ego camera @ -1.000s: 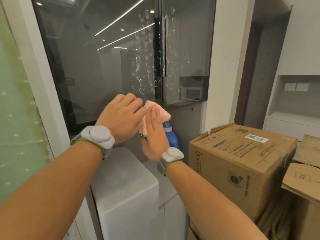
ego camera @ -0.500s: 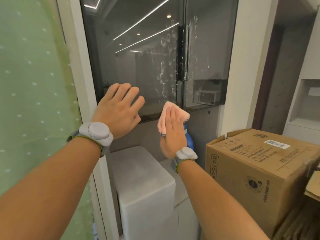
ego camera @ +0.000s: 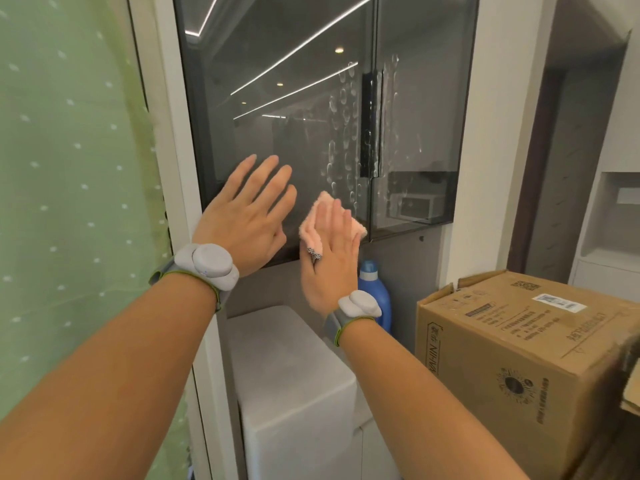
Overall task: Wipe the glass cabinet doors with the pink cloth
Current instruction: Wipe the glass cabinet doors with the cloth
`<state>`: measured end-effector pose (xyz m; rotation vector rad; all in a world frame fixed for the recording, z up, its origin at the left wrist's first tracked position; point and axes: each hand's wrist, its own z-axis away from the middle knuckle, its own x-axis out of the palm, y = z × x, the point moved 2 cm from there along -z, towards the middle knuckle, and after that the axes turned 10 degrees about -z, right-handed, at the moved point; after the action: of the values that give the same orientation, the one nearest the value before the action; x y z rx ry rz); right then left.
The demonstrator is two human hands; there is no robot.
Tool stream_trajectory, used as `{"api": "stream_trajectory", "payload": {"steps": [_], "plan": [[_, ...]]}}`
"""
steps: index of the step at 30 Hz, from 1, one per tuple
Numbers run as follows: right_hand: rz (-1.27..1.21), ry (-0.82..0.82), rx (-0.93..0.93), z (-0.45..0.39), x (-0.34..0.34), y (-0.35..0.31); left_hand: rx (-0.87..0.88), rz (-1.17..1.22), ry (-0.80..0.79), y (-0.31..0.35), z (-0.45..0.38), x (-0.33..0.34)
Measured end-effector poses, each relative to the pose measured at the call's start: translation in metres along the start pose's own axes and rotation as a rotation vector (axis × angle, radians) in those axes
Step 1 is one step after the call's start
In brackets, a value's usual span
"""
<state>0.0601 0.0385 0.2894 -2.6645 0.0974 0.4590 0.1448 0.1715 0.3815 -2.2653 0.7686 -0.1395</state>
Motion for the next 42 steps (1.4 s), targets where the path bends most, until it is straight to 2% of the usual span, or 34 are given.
{"api": "stream_trajectory", "payload": {"steps": [2, 4, 11, 13, 18, 21, 25, 26, 29, 31, 33, 37, 42], "plan": [[-0.064, 0.098, 0.052, 0.004, -0.003, 0.000, 0.016, 0.001, -0.005, 0.002, 0.002, 0.001], [-0.076, 0.153, 0.006, 0.011, -0.003, -0.003, 0.007, 0.003, -0.017, 0.002, 0.002, 0.001], [0.326, -0.046, -0.238, 0.024, -0.013, 0.019, -0.002, -0.006, -0.027, 0.003, 0.000, -0.001], [0.340, -0.047, -0.301, 0.023, -0.017, 0.022, -0.002, -0.003, -0.022, 0.003, 0.000, -0.001], [0.181, -0.098, -0.530, 0.002, -0.012, 0.000, -0.001, 0.016, -0.012, 0.003, 0.001, -0.003], [0.097, -0.004, -0.439, -0.002, -0.010, 0.000, -0.014, 0.025, 0.012, 0.003, 0.002, -0.003], [-0.025, 0.201, -0.029, 0.006, -0.008, 0.010, -0.003, 0.011, -0.005, 0.003, 0.002, -0.002], [-0.027, 0.190, -0.029, 0.008, -0.007, 0.009, -0.004, 0.008, -0.009, 0.003, 0.002, -0.002], [-0.004, 0.026, -0.229, 0.002, -0.008, 0.001, -0.014, 0.004, -0.019, 0.003, 0.002, -0.001], [0.012, -0.008, -0.276, -0.013, -0.013, -0.003, -0.019, 0.001, -0.012, 0.004, -0.002, -0.001], [-0.001, 0.040, -0.217, -0.026, -0.017, -0.001, -0.015, -0.012, 0.030, 0.003, -0.011, -0.001], [-0.144, 0.217, 0.047, -0.020, -0.016, 0.009, -0.047, -0.073, 0.077, -0.013, -0.032, -0.004], [-0.246, 0.273, 0.160, 0.005, 0.002, 0.007, -0.064, -0.070, 0.069, -0.007, -0.027, 0.000]]}}
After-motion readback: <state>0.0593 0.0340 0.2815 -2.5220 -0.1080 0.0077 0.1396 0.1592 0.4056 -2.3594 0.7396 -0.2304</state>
